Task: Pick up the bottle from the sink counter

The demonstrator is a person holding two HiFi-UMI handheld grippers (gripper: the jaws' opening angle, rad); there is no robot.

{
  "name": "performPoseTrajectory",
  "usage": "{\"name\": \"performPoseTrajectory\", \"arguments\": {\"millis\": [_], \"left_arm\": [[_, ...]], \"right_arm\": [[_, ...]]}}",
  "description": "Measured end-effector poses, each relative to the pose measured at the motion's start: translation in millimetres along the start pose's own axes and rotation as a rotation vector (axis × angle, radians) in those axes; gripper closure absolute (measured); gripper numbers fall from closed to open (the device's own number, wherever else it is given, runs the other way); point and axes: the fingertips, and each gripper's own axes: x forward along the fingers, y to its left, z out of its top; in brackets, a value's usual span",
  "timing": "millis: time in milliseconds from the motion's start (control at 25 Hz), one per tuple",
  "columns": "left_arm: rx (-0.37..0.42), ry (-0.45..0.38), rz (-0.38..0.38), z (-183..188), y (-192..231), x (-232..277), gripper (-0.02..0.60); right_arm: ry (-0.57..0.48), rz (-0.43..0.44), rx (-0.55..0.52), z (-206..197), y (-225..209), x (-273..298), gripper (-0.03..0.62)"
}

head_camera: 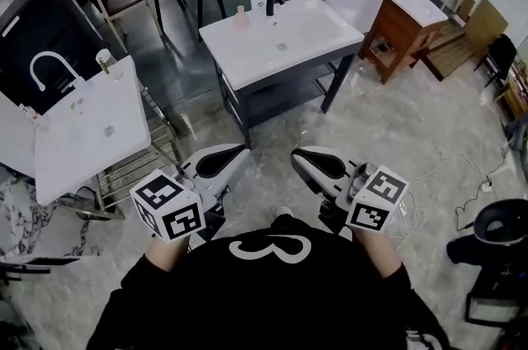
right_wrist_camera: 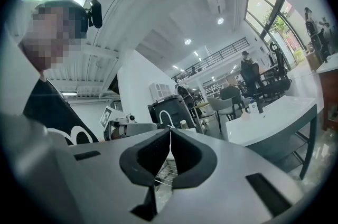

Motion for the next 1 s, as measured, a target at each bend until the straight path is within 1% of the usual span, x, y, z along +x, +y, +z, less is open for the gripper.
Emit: {"name": "performPoseTrajectory", "arguments": {"millis": [120, 280, 480, 760, 1000], "left_arm": [[-0.007, 0.005, 0.003, -2.3, 10.1, 7.2, 0.566], [-0.009, -0.011, 0.029, 6.3, 26.8, 17.5, 0.566], [-0.024, -0.019, 0.069, 18.5, 65.5, 32.3, 0.566], [-0.021, -0.031, 0.075, 44.7, 122.7, 79.0, 0.568], [-0.045, -0.014, 0.102, 63.4, 183.5, 121.3, 0.566]], "right_arm": [[0.008, 0.012, 0.004, 1.4, -10.6, 7.7, 0.58], [0.017, 0.033, 0.003, 7.7, -31.1, 21.2, 0.58], [0.024, 0.07, -0.011, 21.8, -63.5, 51.2, 0.58], [0.047, 0.097, 0.002, 38.3, -131.0, 92.2, 0.58], [0.065, 0.117, 0.042, 52.1, -198.2, 132.5, 0.58]]}}
